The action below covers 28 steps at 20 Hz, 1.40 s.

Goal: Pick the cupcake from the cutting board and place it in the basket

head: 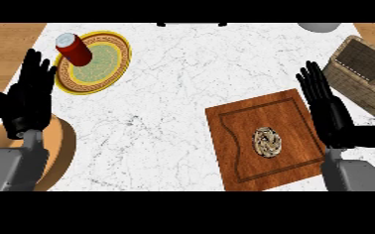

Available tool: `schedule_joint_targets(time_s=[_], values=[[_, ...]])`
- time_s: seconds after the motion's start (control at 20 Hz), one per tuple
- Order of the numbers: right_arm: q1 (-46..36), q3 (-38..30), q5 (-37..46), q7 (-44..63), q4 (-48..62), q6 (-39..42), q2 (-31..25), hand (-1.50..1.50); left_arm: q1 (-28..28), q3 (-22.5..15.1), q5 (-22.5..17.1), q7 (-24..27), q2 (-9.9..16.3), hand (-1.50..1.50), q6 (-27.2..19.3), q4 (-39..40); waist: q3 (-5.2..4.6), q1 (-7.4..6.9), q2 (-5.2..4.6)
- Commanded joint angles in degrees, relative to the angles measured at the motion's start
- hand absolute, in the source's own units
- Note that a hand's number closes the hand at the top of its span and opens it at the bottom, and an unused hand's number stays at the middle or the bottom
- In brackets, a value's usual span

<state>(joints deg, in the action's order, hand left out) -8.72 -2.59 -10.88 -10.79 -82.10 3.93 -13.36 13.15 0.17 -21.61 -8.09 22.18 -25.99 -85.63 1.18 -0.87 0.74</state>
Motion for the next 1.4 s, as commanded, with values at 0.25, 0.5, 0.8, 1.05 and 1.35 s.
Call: schedule_joint_targets(time_s=[0.25,0.5,0.8,1.05,1.35], values=[[-12.4,-1.0,2.0,-2.0,9.9,18.4,-17.6,1.5,0.2,-7.1,8.0,1.7,5.5,0.0,7.0,1.8,-1.08,-0.59,-1.6],[-8.1,8.4,10.4,-11.6,-0.1,6.9,-1.0,-1.5,-2.7,-7.9,7.6,2.5,2.5,0.0,8.2,2.0,-1.2,0.78,-0.66],[-11.8,5.8,23.6,2.9,-1.7,-11.3,-2.6,-1.5,-1.6,-7.9,7.8,0.3,3.4,0.0,8.5,1.8,-1.27,0.98,-0.47],[-12.1,6.6,24.4,18.9,-10.1,4.9,-18.7,-1.5,-4.0,-7.0,7.8,1.4,3.7,0.0,8.8,1.8,-1.46,2.01,0.07],[-13.9,11.9,20.2,27.2,-12.7,27.4,-30.4,-1.5,-1.7,-6.1,7.7,1.7,3.7,0.0,9.5,3.9,-1.51,2.59,-0.31]])
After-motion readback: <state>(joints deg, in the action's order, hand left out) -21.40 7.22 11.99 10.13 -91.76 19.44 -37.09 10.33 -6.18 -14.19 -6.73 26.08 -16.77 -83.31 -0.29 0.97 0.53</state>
